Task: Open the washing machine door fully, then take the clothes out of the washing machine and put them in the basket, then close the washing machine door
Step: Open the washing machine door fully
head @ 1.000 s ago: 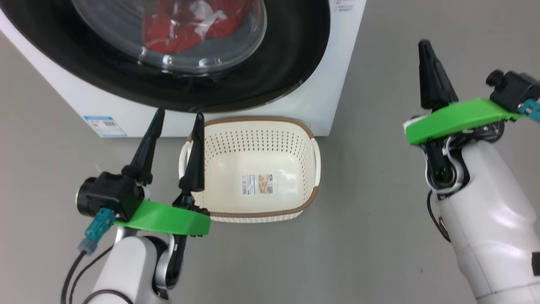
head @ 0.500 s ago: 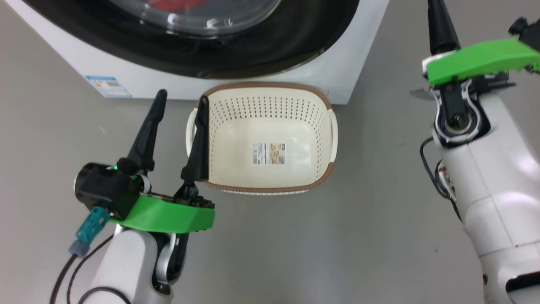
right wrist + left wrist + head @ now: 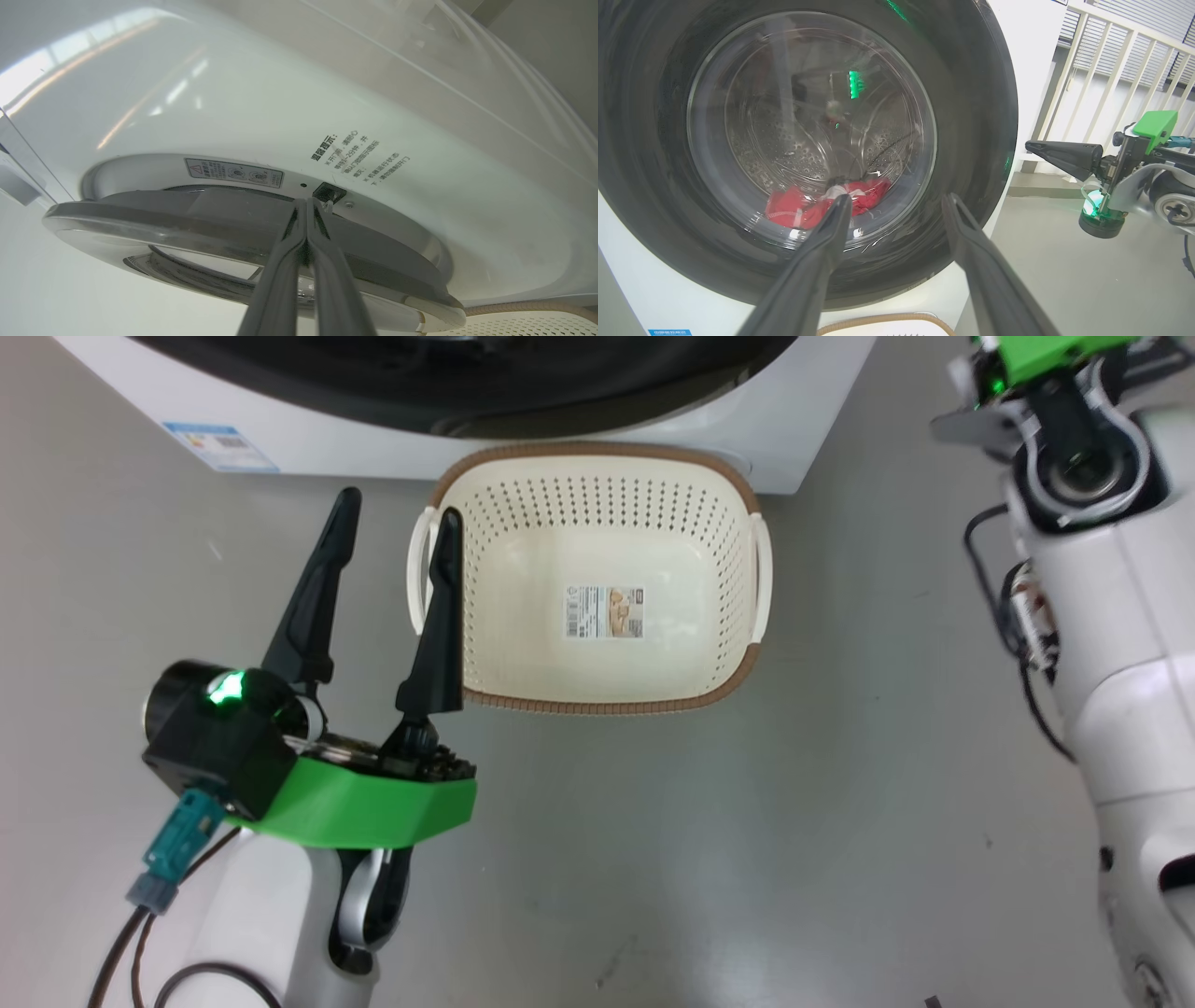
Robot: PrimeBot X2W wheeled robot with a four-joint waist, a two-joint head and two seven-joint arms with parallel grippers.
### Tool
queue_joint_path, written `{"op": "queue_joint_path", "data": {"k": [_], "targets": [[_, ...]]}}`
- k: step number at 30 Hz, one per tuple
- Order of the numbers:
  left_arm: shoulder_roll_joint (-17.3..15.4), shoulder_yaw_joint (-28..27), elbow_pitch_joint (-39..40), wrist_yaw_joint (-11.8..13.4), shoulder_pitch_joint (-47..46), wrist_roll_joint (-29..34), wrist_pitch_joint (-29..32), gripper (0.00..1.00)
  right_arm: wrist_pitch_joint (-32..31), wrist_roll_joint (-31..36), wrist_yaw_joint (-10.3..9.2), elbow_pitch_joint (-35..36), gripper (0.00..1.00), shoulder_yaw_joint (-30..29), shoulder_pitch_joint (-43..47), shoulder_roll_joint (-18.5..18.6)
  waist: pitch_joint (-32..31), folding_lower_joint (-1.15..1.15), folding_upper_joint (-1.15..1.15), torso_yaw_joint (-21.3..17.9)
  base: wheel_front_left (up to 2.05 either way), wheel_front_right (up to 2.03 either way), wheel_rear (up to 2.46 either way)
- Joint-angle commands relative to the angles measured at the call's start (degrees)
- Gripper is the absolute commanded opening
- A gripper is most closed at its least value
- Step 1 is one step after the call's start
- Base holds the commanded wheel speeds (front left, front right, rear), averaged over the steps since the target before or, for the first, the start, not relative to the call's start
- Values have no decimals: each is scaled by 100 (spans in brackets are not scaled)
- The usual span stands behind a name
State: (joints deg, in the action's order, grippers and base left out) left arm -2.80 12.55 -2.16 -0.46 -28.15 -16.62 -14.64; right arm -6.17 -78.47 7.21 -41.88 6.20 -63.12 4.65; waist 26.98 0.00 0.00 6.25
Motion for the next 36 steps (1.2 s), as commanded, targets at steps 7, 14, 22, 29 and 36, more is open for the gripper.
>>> {"op": "queue_joint_path", "data": {"k": [7, 14, 22, 29, 36], "targets": [[-124, -129, 222, 25, -147, -41, -14, 100, -690, -370, 28, -149, 0, -115, -538, 3, 320, 0, 0, 128, 0, 0, 0], [-106, -94, 243, 21, -263, -78, -23, 100, -1275, -576, 28, -221, 0, -136, -897, 61, 535, 0, 0, 212, 0, 0, 0], [-91, -38, 212, 3, -340, -62, -30, 100, -1599, -609, 28, -367, 0, -139, -1248, 167, 680, 0, 0, 284, 0, 0, 0], [-79, -37, 192, -11, -410, -68, -34, 100, -1935, -621, 28, -426, 0, -73, -1496, 192, 762, 0, 0, 307, 0, 0, 0], [-80, -64, 151, -31, -446, -39, -35, 100, -2299, -602, 28, -383, 0, 58, -1533, 197, 720, 0, 0, 273, 0, 0, 0]]}}
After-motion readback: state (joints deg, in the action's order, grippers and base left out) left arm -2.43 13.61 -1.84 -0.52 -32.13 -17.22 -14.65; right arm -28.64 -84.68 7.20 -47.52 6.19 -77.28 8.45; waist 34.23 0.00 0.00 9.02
